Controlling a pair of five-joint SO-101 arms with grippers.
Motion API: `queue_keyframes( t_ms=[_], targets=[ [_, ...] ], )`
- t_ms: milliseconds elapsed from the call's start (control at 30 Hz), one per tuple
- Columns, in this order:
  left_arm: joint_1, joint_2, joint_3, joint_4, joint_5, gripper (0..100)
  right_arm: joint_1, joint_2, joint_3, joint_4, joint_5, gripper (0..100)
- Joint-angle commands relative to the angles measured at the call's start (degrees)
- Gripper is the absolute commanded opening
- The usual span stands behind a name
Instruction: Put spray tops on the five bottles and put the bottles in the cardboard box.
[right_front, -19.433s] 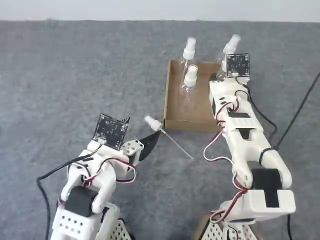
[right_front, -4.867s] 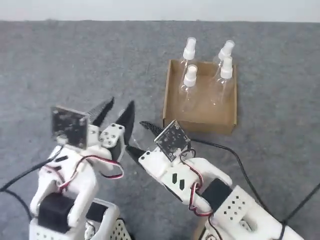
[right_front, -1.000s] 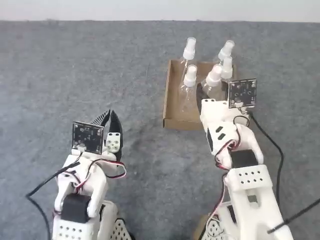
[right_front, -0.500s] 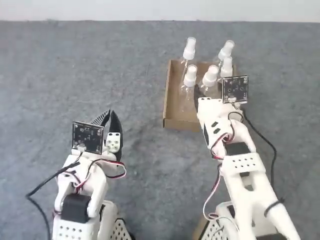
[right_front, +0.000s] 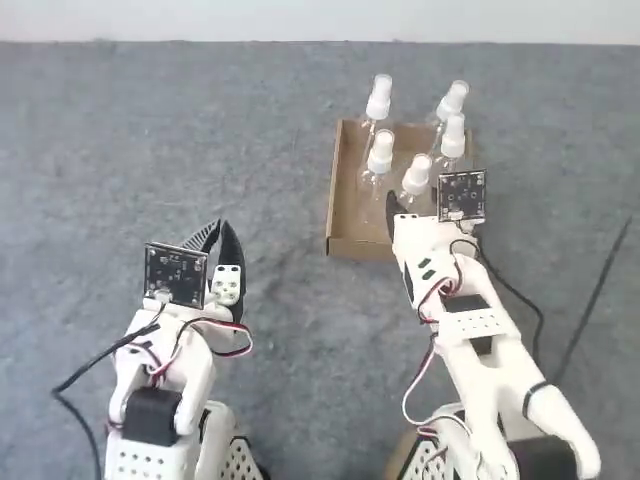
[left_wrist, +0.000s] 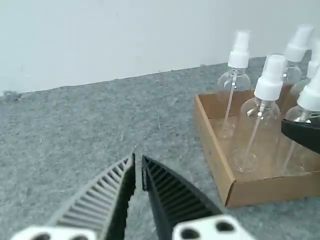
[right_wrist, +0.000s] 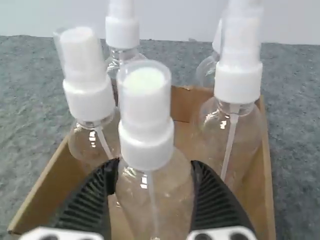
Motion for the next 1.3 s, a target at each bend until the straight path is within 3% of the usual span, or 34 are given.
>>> queue_keyframes(
  t_ms=[0,367,633,1267],
  targets=[
    [0.0,-0.7,-0.3,-1.8,1.1,1,0.5,-0.7,-0.5,-1.5,-0.4,0.7],
    [0.0,-0.7,-0.3,-1.9,1.1,1,0.1,-0.7,-0.5,-1.2,-0.4,0.8],
    [0.0,-0.7,-0.3,-1.9,1.1,1,0.0,-0.7,0.2,-1.2,-0.4,14.1],
    [0.0,-0.7,-0.3,-1.9,1.0,1,0.0,-0.7,-0.1,-1.3,-0.4,14.7]
  ],
)
